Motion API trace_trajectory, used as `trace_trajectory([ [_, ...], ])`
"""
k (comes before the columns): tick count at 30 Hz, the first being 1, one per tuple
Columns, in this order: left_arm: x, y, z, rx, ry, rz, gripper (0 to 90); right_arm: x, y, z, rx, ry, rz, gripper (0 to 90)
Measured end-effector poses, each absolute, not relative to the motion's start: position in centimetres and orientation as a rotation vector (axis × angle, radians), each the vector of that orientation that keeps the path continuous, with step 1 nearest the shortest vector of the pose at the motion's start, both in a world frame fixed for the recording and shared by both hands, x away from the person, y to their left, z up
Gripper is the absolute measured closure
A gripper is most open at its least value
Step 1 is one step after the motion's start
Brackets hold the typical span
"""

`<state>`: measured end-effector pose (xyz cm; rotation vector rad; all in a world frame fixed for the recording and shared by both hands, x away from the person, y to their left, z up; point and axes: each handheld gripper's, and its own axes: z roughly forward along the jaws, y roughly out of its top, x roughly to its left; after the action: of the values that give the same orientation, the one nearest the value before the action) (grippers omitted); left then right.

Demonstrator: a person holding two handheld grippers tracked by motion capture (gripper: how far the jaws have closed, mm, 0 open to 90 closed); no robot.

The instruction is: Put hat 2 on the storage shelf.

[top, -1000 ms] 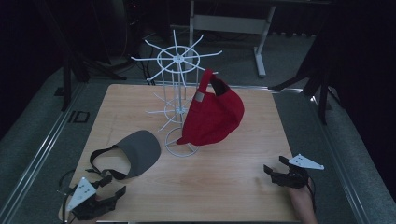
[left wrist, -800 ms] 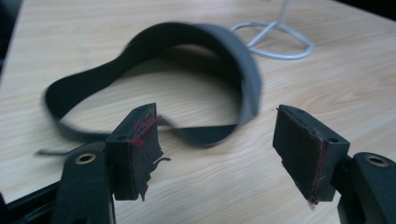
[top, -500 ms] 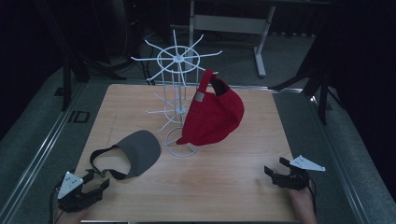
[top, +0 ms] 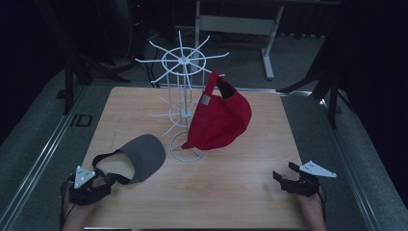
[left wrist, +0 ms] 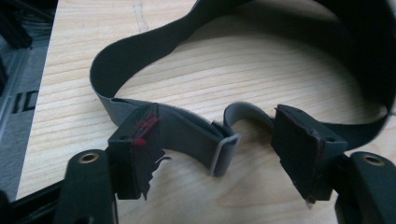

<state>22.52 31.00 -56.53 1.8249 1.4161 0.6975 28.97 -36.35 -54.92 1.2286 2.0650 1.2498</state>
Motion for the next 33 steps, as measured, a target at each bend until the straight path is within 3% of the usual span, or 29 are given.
trace_trajectory([
  [8,24.0,30.7,-56.7,1.870,1.482,0.667,61.9,29.0,-36.4,-55.0,1.229,2.067,1.249,15.0],
  [11,24.3,30.6,-56.7,1.872,1.472,0.661,79.0,29.0,-36.3,-55.0,1.230,2.070,1.247,15.0],
  [16,24.1,29.8,-56.5,1.888,1.413,0.708,80.1,28.9,-36.4,-55.0,1.238,2.068,1.255,15.0],
  [33,23.0,30.7,-52.2,1.886,1.078,0.687,80.7,29.0,-36.6,-54.9,1.247,2.069,1.287,15.1],
])
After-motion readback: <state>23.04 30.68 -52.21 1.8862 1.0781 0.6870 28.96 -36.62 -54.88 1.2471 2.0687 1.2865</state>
